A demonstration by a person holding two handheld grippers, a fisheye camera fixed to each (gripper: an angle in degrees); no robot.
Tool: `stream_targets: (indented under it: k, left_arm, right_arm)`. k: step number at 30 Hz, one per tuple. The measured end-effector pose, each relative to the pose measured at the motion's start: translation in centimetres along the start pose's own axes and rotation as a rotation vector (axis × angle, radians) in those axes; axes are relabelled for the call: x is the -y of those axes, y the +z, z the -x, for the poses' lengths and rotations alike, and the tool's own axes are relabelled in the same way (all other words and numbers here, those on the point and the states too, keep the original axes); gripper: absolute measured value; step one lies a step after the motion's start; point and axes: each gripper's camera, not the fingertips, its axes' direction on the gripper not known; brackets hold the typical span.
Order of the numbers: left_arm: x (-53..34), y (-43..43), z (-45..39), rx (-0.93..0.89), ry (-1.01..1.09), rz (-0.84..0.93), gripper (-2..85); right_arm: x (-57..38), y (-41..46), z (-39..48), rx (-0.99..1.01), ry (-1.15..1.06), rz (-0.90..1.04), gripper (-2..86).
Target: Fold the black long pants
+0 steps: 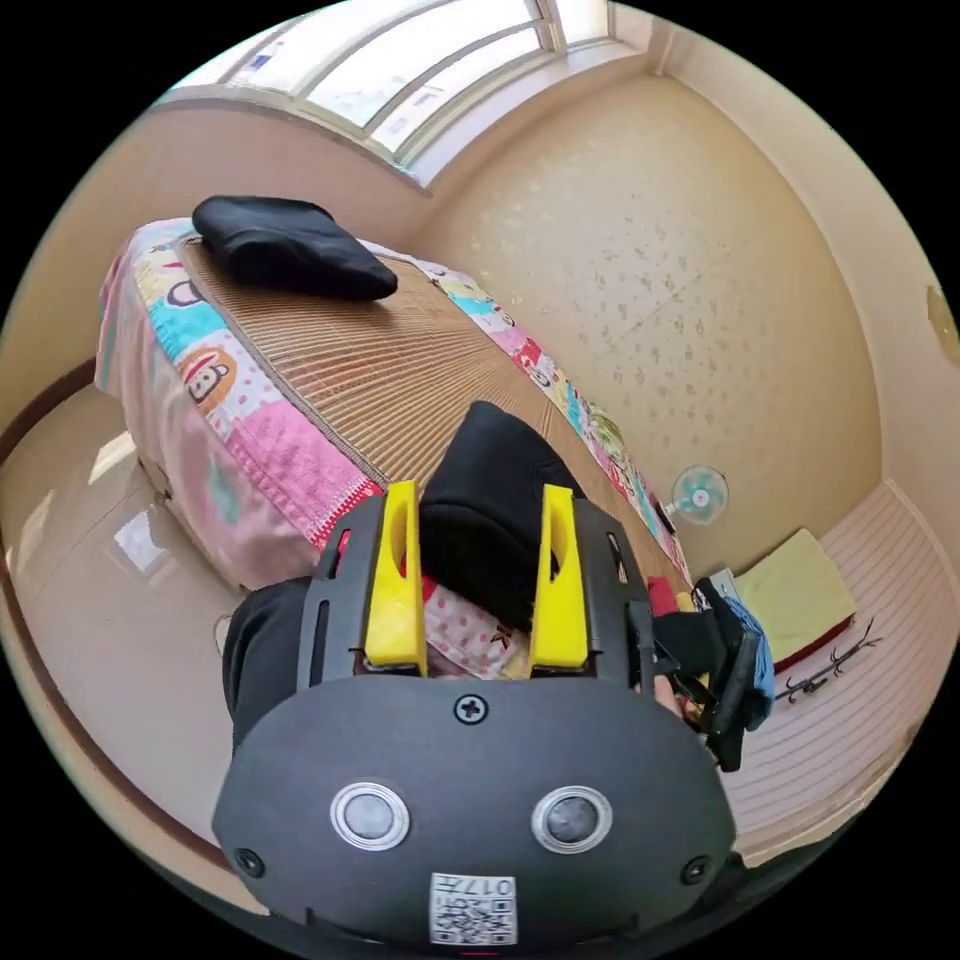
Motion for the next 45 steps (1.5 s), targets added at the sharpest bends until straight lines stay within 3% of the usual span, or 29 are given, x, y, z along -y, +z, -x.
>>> stream_targets:
  k: [3, 7, 11, 15, 19, 24, 27, 32, 38, 40, 45]
  left_arm:
    - [0.6, 0.0, 1.7, -0.050, 0.029, -0.041, 12.0]
    - [2.7, 4.1, 4.4, -0.142, 0.025, 0.137, 13.0]
    - [3.2, 6.0, 6.8, -0.238, -0.061, 0.171, 14.5]
    - [3.5, 8.2, 9.1, -0.340, -0.194, 0.202, 12.5]
    - [7.3, 8.4, 10.6, -0.467, -0.183, 0.210, 9.3]
    - [10.6, 5.4, 15.4, -0.339, -0.268, 0.004, 10.0]
    - [11.4, 3.8, 17.4, -0.221, -0.344, -0.028, 12.2]
    - [9.7, -0.2, 11.1, -0.092, -0.032, -0.090, 11.3]
    - [3.2, 8.9, -4.3, -0.294, 0.491, 0.386, 11.2]
    - [-0.9, 14.0, -10.3, -0.317, 0.663, 0.560, 11.4]
    - [-6.3, 20.2, -16.3, -0.215, 0.867, 0.617, 12.3]
  right_arm:
    - [-0.3, -2.3, -0.7, 0.094, 0.044, -0.068, 6.2]
    - [-0.6, -4.1, -0.7, 0.081, 0.001, -0.190, 5.7]
    - [-0.2, -0.2, -2.4, 0.111, 0.067, -0.038, 5.5]
    - [-0.3, 0.8, -3.0, 0.161, 0.140, -0.069, 2.9]
    - [1.6, 2.2, 1.2, 0.007, 0.043, -0.025, 1.5]
    - [4.5, 6.9, 7.8, 0.150, -0.078, 0.060, 1.1]
    - [5.9, 7.2, 9.7, 0.191, -0.141, 0.117, 1.2]
    - [3.7, -1.8, 6.6, 0.067, -0.174, -0.073, 2.6]
    - [-1.8, -13.6, -6.6, -0.327, 0.126, -0.237, 6.1]
    - [-2.6, -15.5, -10.6, -0.279, 0.203, -0.261, 8.0]
    - [-1.5, -15.1, -17.1, -0.121, 0.238, -0.122, 11.4]
